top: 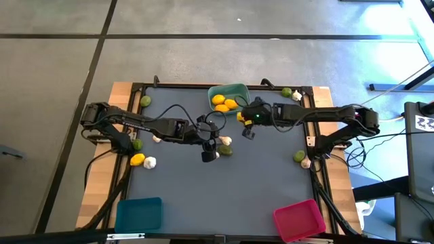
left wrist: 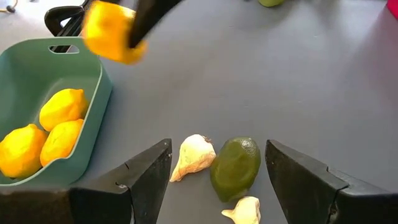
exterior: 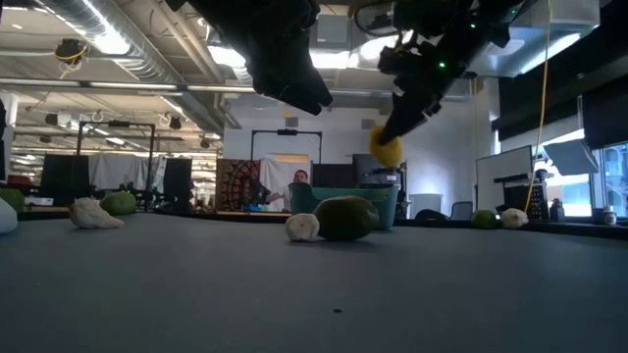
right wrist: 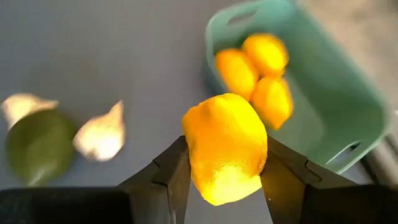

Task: Sort produce into baskets
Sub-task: Put the green lemon into the green bin

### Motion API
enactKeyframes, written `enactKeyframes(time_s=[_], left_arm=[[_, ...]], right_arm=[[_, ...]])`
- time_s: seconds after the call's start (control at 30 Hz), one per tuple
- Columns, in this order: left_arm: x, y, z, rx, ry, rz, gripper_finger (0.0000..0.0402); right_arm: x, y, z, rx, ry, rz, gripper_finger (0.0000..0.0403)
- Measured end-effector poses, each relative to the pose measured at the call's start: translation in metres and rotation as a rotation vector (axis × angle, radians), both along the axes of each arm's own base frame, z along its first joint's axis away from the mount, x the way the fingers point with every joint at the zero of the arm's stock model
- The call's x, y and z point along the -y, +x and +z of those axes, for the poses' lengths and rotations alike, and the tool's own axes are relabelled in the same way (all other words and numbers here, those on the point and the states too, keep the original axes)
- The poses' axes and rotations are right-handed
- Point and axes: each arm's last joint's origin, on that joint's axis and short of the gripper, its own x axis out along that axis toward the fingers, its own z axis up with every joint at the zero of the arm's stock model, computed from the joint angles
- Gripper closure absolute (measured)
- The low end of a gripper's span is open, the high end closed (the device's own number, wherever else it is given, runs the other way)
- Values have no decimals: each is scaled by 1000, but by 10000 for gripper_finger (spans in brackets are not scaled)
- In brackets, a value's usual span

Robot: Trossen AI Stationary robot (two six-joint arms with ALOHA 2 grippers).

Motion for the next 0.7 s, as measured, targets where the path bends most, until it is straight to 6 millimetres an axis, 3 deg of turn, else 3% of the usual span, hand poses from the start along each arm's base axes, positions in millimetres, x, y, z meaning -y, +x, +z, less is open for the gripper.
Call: enactKeyframes(time_s=[0.2,0.43,0.7], left_arm=[[0,0,0,0,0,0,147],[-1,0,0,0,1,1,147],[0,0,0,0,1,1,147]], right_arm=[[14,9,-2,32,-101,-13,246],[52,14,-19,17,-135,-84,246],[98,6,-43,31,-2,-175,246]])
